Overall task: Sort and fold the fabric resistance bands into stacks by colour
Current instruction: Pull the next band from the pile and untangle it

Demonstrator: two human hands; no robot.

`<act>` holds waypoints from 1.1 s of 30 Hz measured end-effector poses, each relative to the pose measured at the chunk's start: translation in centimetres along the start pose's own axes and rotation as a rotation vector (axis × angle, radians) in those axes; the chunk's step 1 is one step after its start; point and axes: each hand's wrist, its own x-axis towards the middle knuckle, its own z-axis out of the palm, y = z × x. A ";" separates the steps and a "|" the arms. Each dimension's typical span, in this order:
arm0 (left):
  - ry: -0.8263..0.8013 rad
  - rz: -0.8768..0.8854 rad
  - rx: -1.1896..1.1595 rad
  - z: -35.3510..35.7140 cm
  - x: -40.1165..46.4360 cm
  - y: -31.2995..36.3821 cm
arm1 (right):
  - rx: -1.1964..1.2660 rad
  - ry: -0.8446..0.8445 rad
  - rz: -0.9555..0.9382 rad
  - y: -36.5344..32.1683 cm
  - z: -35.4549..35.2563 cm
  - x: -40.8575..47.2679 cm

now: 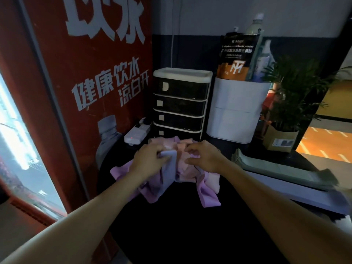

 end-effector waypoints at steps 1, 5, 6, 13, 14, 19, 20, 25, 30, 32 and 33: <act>0.002 0.002 -0.112 -0.9 0.4 0.6 | 0.104 0.009 0.002 -0.7 -0.3 -0.3; -0.005 0.093 -0.377 -4.2 1.4 3.0 | 0.393 0.086 0.006 -2.9 -1.9 -0.2; 0.003 0.116 -0.425 -4.8 1.6 3.6 | 0.431 0.110 0.003 -3.3 -2.5 -0.1; -0.013 0.210 -0.564 -6.5 3.1 7.0 | 0.507 0.259 -0.047 -4.7 -5.6 -0.5; -0.018 0.219 -0.585 -6.6 3.3 7.4 | 0.516 0.270 -0.043 -4.6 -5.9 -0.7; -0.013 0.294 -0.672 -7.5 4.1 10.1 | 0.588 0.273 -0.029 -4.3 -7.1 -1.7; -0.007 0.304 -0.678 -7.8 4.3 10.7 | 0.606 0.290 -0.022 -4.2 -7.4 -1.7; 0.070 0.270 -0.788 -8.2 5.6 12.4 | 0.709 0.334 -0.041 -4.3 -9.2 -2.2; 0.101 0.170 -0.981 -9.0 6.5 13.8 | 0.600 0.221 -0.015 -3.6 -9.5 -3.1; 0.148 0.151 -1.003 -9.8 6.7 14.0 | 0.533 0.158 -0.009 -2.7 -8.9 -3.3; 0.173 0.144 -1.005 -10.1 6.8 14.0 | 0.501 0.142 -0.008 -2.2 -8.6 -3.5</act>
